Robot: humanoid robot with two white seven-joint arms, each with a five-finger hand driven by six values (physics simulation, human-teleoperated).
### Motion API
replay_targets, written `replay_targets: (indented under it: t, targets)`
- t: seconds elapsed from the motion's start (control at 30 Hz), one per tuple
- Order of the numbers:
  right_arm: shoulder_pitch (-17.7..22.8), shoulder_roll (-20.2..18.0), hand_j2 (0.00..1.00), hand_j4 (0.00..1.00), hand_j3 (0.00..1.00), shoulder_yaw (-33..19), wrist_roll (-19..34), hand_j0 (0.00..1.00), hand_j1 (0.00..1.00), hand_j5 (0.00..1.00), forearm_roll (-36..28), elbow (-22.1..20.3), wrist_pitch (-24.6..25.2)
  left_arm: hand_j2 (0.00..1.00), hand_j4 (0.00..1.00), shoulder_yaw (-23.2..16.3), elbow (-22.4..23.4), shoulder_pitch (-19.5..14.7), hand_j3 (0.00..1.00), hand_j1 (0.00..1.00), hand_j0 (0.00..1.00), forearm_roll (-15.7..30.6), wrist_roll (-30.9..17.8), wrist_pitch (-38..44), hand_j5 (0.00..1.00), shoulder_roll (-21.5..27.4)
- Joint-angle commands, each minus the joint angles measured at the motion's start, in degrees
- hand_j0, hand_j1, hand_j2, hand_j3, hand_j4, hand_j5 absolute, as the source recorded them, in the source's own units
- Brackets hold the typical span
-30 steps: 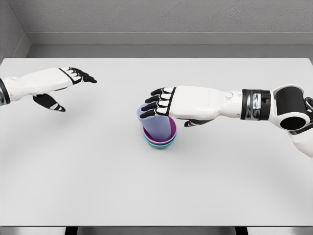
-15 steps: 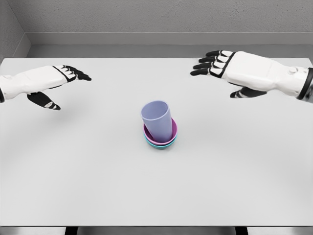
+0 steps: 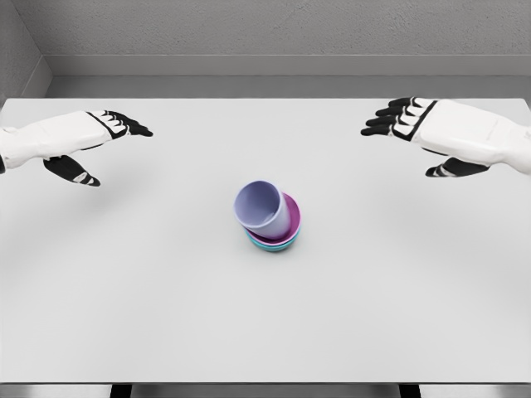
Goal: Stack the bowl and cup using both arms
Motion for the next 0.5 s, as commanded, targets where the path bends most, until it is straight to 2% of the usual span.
replay_targets:
  t: [0.0,0.47]
  targets:
    - [0.0,-0.08,1.0,1.0,1.0,0.18,-0.03,1.0,1.0,1.0,-0.3,-0.15,0.18,1.0,1.0,0.06,0.04,0.0,1.0,1.0,1.0,0.37,0.03,0.14,1.0,0.07]
    - [-0.09,-0.08,1.0,1.0,1.0,0.18,-0.03,1.0,1.0,1.0,-0.3,-0.41,0.18,1.0,1.0,-0.03,0.13,0.09,1.0,1.0,1.0,-2.09,0.03,0.14,1.0,1.22]
